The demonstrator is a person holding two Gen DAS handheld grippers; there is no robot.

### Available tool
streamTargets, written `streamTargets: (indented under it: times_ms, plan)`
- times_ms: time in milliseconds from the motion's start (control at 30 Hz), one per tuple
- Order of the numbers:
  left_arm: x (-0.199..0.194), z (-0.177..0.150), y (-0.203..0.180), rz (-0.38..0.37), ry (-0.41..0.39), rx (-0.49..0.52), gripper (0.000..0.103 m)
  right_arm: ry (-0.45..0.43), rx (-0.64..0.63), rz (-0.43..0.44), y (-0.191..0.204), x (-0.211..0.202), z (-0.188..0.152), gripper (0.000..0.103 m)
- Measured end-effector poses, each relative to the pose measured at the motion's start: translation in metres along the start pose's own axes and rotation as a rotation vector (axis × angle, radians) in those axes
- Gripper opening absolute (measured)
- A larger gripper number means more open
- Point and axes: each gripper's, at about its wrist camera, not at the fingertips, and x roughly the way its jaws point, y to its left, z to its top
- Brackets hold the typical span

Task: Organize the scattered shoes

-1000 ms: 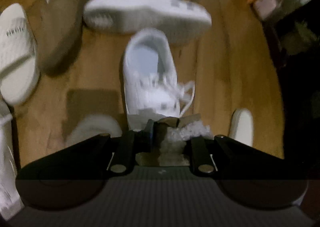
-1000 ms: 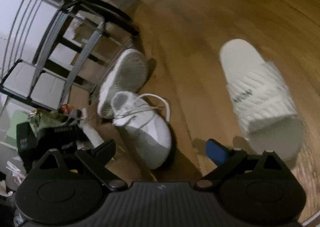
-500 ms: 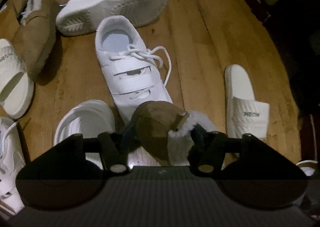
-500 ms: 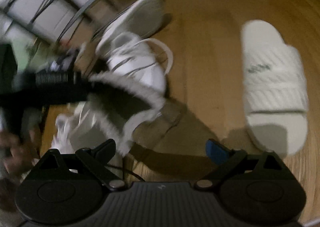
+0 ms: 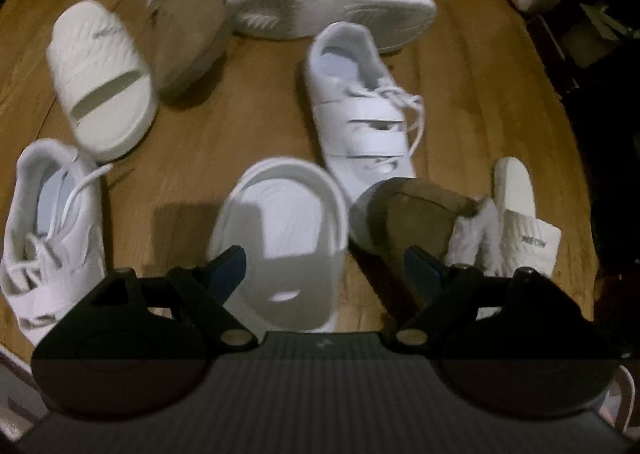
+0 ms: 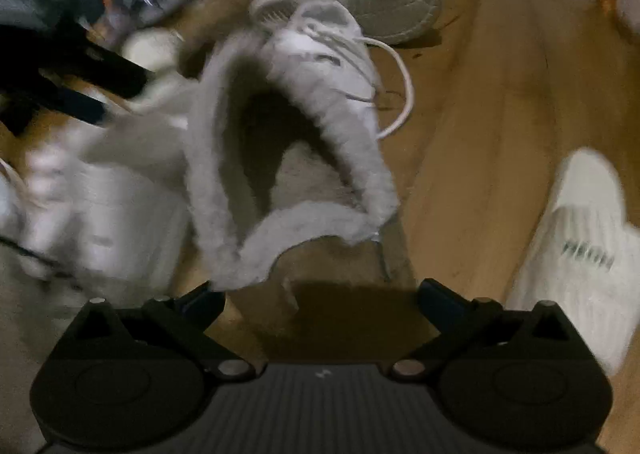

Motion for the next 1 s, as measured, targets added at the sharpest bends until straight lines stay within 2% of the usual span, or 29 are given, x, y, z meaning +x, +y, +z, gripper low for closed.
streamTargets:
  times_ms: [33,67,100,133,267,333,433,533,633,700,733,800,867,933,1000]
  plan:
    - [0.000,0.000,0.002,0.004,-0.001,-0.004,0.086,0.006,-0.028,-0.006,0.003,0.006,0.001,0.102]
    - [0.000,0.001,0.003,0.005,0.001,-0.007,0.086,0.016,-0.027,-0.009,0.005,0.012,0.003,0.097]
    - [0.000,0.001,0.004,0.004,0.005,-0.012,0.086,0.021,0.003,-0.007,0.003,0.014,0.003,0.094]
    - [-0.001,0.002,0.005,-0.001,0.006,-0.013,0.086,0.012,0.057,0.004,-0.001,0.012,0.002,0.087]
    - [-0.002,0.001,0.002,-0.016,0.001,0.004,0.089,-0.013,0.389,0.096,-0.033,-0.008,-0.016,0.081]
    - [-0.001,-0.001,-0.003,-0.010,-0.003,0.022,0.089,-0.029,0.483,0.090,-0.042,-0.018,-0.028,0.079]
    - [0.004,-0.003,-0.010,-0.004,0.005,0.058,0.091,-0.062,0.614,0.033,-0.056,-0.044,-0.048,0.080]
    - [0.012,-0.006,-0.017,-0.002,0.027,0.085,0.091,-0.047,0.681,-0.003,-0.063,-0.049,-0.054,0.082]
    - [0.015,-0.011,-0.023,-0.008,0.045,0.110,0.091,0.010,0.658,-0.037,-0.068,-0.034,-0.049,0.082]
    - [0.017,-0.015,-0.027,-0.012,0.057,0.126,0.091,0.012,0.644,-0.020,-0.070,-0.037,-0.043,0.083]
    - [0.018,-0.016,-0.029,-0.013,0.062,0.134,0.091,-0.005,0.659,0.020,-0.073,-0.043,-0.042,0.083]
    - [0.018,-0.017,-0.030,-0.008,0.059,0.142,0.091,-0.077,0.748,0.115,-0.087,-0.061,-0.048,0.092]
    - [0.018,-0.017,-0.029,0.011,0.056,0.146,0.091,-0.173,0.872,0.164,-0.108,-0.083,-0.062,0.094]
    - [0.020,-0.016,-0.029,0.012,0.063,0.146,0.091,-0.204,0.923,0.131,-0.119,-0.093,-0.073,0.094]
    - [0.022,-0.015,-0.029,-0.014,0.080,0.146,0.091,-0.208,0.981,0.048,-0.138,-0.102,-0.089,0.094]
